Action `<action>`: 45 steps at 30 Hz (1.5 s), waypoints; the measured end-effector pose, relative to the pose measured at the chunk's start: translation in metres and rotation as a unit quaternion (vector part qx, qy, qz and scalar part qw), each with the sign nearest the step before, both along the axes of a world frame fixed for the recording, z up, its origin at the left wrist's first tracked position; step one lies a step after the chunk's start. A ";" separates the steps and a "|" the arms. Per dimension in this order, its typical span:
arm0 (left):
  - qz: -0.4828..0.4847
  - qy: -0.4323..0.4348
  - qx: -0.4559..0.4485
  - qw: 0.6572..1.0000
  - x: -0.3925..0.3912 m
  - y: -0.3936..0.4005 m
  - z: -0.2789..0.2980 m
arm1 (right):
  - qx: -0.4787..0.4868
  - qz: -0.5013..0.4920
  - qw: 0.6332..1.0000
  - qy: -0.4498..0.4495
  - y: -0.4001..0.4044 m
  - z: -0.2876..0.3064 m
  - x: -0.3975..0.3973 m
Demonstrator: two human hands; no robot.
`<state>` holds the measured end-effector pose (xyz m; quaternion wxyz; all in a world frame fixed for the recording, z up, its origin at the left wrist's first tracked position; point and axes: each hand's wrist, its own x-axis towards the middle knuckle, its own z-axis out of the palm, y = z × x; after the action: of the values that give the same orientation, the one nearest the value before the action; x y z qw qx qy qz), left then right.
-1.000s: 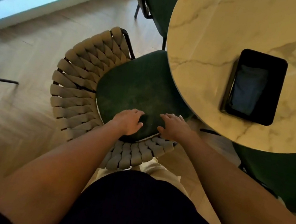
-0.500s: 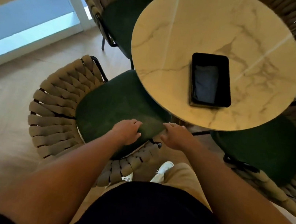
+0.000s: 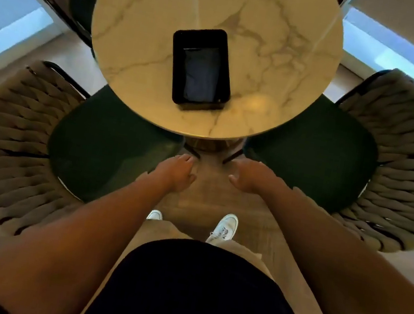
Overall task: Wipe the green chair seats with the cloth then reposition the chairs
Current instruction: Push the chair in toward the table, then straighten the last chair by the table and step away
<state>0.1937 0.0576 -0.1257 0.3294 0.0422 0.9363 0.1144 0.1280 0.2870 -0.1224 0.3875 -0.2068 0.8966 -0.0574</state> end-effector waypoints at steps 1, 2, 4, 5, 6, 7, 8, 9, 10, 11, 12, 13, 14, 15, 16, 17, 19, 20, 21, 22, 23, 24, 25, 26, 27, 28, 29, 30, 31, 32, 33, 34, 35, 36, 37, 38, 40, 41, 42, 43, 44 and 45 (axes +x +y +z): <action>-0.006 0.003 0.003 1.000 -0.001 0.016 0.001 | 0.001 -0.012 1.000 -0.004 0.017 0.000 0.001; -0.015 0.001 0.001 1.000 0.000 0.030 0.001 | 0.001 -0.027 1.000 -0.007 0.032 0.000 0.003; -0.039 -0.003 -0.006 0.999 0.000 0.054 0.003 | -0.007 -0.070 0.998 -0.005 0.058 -0.003 0.007; -0.052 -0.005 -0.013 0.999 -0.001 0.064 0.004 | -0.009 -0.096 0.995 -0.009 0.069 -0.002 0.009; -0.065 -0.008 -0.019 0.998 -0.003 0.073 0.006 | -0.012 -0.122 0.992 -0.014 0.079 -0.002 0.011; -0.077 -0.008 -0.022 0.997 -0.007 0.081 0.006 | -0.016 -0.147 0.989 -0.018 0.089 -0.002 0.014; -0.090 -0.005 -0.025 0.996 -0.010 0.089 0.005 | -0.019 -0.171 0.985 -0.020 0.098 -0.001 0.017; -0.102 -0.001 -0.026 0.994 -0.013 0.097 0.003 | -0.021 -0.196 0.980 -0.019 0.108 0.000 0.021; -0.116 0.000 -0.026 0.993 -0.016 0.105 0.001 | -0.021 -0.217 0.976 -0.014 0.116 0.002 0.025; -0.129 -0.003 -0.018 0.991 -0.020 0.115 0.000 | -0.020 -0.235 0.972 -0.009 0.126 0.005 0.030; -0.142 -0.010 -0.005 0.990 -0.023 0.125 -0.001 | -0.014 -0.248 0.969 -0.002 0.136 0.007 0.034; -0.156 -0.012 0.007 0.988 -0.026 0.135 -0.002 | -0.003 -0.259 0.966 0.000 0.146 0.008 0.038; -0.169 -0.007 0.013 0.986 -0.030 0.147 -0.001 | 0.011 -0.262 0.965 0.001 0.158 0.009 0.041; -0.175 0.004 0.023 0.984 -0.034 0.158 -0.001 | 0.022 -0.269 0.963 -0.001 0.170 0.011 0.041; -0.173 0.015 0.035 0.984 -0.037 0.169 0.000 | 0.026 -0.278 0.960 -0.001 0.182 0.011 0.040; -0.167 0.020 0.049 0.984 -0.039 0.180 0.001 | 0.026 -0.285 0.958 -0.002 0.193 0.012 0.041; -0.167 0.023 0.060 0.984 -0.037 0.201 0.003 | 0.021 -0.290 0.957 -0.002 0.215 0.012 0.042; -0.180 0.024 0.058 0.982 -0.036 0.213 0.002 | 0.018 -0.287 0.958 0.000 0.227 0.011 0.043; -0.195 0.024 0.053 0.979 -0.036 0.225 0.002 | 0.017 -0.285 0.958 -0.002 0.239 0.011 0.043; -0.202 0.024 0.051 0.978 -0.036 0.237 0.003 | 0.015 -0.283 0.959 -0.006 0.251 0.009 0.043; -0.203 0.026 0.053 0.977 -0.037 0.250 0.002 | 0.011 -0.279 0.960 -0.009 0.264 0.005 0.043; -0.207 0.032 0.054 0.976 -0.039 0.264 0.000 | 0.011 -0.270 0.963 -0.011 0.276 0.000 0.042; -0.218 0.039 0.052 0.974 -0.041 0.279 -0.003 | 0.012 -0.257 0.966 -0.012 0.288 -0.005 0.041; -0.232 0.043 0.044 0.971 -0.043 0.293 -0.006 | 0.018 -0.244 0.969 -0.016 0.300 -0.010 0.040; -0.247 0.046 0.034 0.967 -0.044 0.308 -0.010 | 0.020 -0.231 0.973 -0.019 0.310 -0.016 0.040; -0.257 0.047 0.026 0.965 -0.043 0.322 -0.017 | 0.026 -0.218 0.975 -0.027 0.321 -0.019 0.041; -0.264 0.047 0.020 0.963 -0.042 0.335 -0.024 | 0.028 -0.201 0.979 -0.035 0.331 -0.025 0.042; -0.270 0.044 0.012 0.962 -0.040 0.347 -0.032 | 0.034 -0.188 0.981 -0.041 0.340 -0.030 0.044; -0.273 0.038 -0.001 0.961 -0.039 0.358 -0.038 | 0.037 -0.172 0.984 -0.040 0.349 -0.034 0.047; -0.271 0.030 -0.013 0.962 -0.036 0.366 -0.043 | 0.044 -0.154 0.986 -0.034 0.355 -0.039 0.050; -0.269 0.025 -0.021 0.963 -0.035 0.373 -0.050 | 0.051 -0.129 0.990 -0.023 0.362 -0.047 0.055; -0.270 0.025 -0.023 0.962 -0.034 0.379 -0.058 | 0.060 -0.112 0.992 -0.010 0.365 -0.053 0.060; -0.272 0.028 -0.026 0.961 -0.033 0.383 -0.065 | 0.062 -0.101 0.993 0.007 0.368 -0.061 0.065; -0.274 0.036 -0.033 0.961 -0.030 0.386 -0.074 | 0.062 -0.100 0.993 0.024 0.369 -0.069 0.070; -0.274 0.048 -0.043 0.960 -0.027 0.389 -0.081 | 0.056 -0.104 0.992 0.046 0.369 -0.075 0.075; -0.275 0.062 -0.052 0.958 -0.026 0.390 -0.085 | 0.050 -0.116 0.990 0.062 0.369 -0.079 0.079; -0.281 0.086 -0.071 0.953 -0.023 0.392 -0.086 | 0.028 -0.142 0.986 0.083 0.367 -0.084 0.085; -0.285 0.093 -0.080 0.951 -0.021 0.393 -0.086 | 0.021 -0.148 0.985 0.085 0.366 -0.084 0.086; -0.287 0.098 -0.087 0.949 -0.020 0.393 -0.084 | 0.015 -0.149 0.985 0.085 0.365 -0.085 0.087; -0.288 0.103 -0.093 0.947 -0.018 0.392 -0.085 | 0.007 -0.149 0.985 0.082 0.365 -0.086 0.088; -0.289 0.106 -0.098 0.947 -0.016 0.390 -0.087 | 0.000 -0.146 0.986 0.075 0.365 -0.086 0.089; -0.290 0.106 -0.100 0.946 -0.012 0.389 -0.089 | -0.007 -0.141 0.988 0.068 0.364 -0.087 0.091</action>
<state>0.1814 0.4462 -0.2144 0.2495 0.2902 0.9199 -0.0853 0.2190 0.6512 -0.2089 0.3123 -0.0845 0.9405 -0.1040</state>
